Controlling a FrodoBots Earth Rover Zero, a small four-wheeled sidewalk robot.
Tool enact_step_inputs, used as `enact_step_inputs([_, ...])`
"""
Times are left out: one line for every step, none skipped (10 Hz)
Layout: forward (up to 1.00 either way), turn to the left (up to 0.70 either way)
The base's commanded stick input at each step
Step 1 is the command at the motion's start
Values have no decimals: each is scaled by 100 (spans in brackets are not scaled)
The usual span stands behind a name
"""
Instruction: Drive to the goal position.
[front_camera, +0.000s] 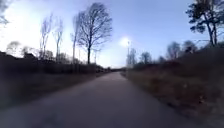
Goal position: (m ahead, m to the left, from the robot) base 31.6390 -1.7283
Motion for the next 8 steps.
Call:
enact_step_inputs([100, 0])
enact_step_inputs([100, 0])
enact_step_inputs([100, 0])
enact_step_inputs([100, 0])
enact_step_inputs([100, 0])
enact_step_inputs([100, 0])
enact_step_inputs([100, 0])
enact_step_inputs([100, 0])
